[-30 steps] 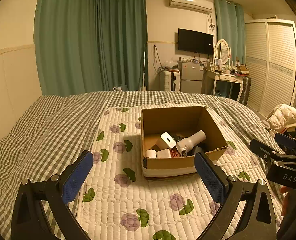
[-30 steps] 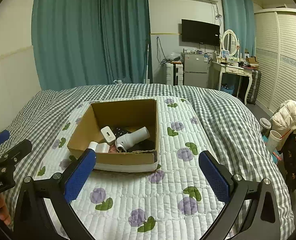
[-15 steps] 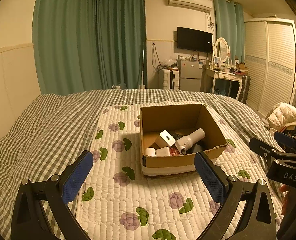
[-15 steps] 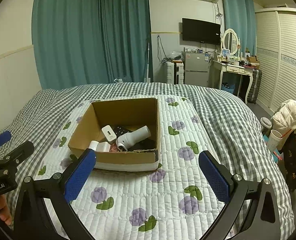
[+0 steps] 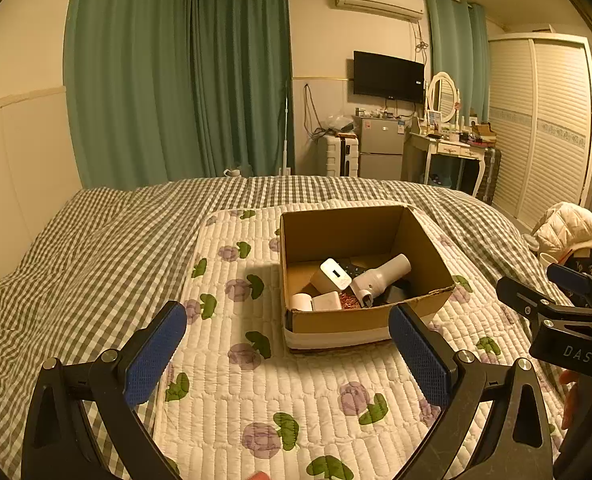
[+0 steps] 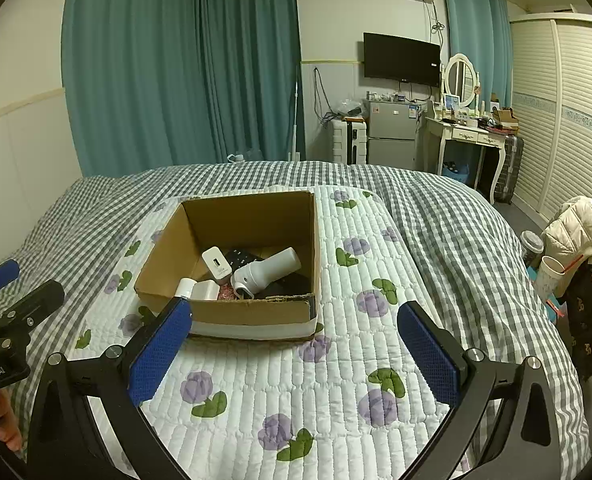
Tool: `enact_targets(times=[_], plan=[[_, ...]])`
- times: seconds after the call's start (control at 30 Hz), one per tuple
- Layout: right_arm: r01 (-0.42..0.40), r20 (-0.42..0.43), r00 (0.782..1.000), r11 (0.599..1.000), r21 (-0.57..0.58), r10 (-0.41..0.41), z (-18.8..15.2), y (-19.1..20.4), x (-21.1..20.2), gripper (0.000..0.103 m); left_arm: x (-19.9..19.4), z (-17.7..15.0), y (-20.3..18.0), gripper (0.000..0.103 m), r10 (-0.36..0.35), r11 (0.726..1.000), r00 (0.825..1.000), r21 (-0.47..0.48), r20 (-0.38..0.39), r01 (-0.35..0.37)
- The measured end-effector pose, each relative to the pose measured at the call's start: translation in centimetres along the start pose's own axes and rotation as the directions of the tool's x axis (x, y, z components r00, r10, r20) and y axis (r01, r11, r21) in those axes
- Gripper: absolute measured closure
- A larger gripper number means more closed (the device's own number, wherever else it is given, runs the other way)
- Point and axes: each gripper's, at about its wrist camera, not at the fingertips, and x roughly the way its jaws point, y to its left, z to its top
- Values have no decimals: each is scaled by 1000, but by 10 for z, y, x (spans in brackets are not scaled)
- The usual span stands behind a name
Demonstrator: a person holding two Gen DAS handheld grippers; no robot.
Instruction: Organize rigid objects
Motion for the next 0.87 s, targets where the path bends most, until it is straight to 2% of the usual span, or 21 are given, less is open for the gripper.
enact_targets(times=[0.87], plan=[[5, -11, 1000, 1000, -3, -5, -2, 1, 3, 0, -1, -1, 2, 0, -6, 1000, 1000, -15, -4, 6]])
